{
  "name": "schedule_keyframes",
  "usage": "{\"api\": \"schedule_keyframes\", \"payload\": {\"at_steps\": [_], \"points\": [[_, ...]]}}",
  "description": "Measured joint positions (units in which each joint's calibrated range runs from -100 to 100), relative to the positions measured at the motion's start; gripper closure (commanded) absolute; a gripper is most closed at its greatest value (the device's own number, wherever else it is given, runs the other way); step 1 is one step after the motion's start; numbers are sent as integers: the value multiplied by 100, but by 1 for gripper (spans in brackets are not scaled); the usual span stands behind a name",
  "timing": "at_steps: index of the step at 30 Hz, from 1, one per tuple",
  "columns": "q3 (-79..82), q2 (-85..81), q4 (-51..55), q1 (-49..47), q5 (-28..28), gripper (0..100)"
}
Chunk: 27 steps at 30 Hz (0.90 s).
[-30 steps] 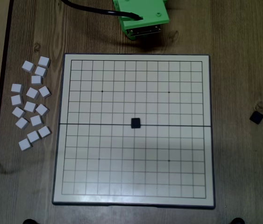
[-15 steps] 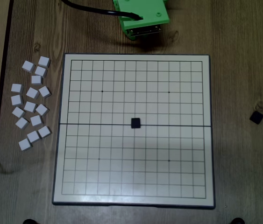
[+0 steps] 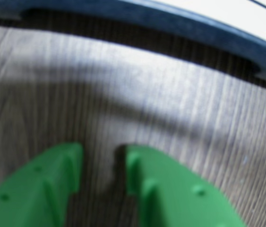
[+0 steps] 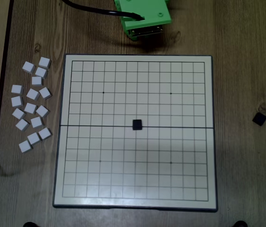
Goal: Grasp a Black stone and put it on the board on position (0,0).
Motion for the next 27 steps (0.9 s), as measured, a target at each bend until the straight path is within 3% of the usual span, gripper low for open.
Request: {"api": "schedule_keyframes", "payload": {"at_steps": [27], "points": [[0,0,0,0,0,93]]}}
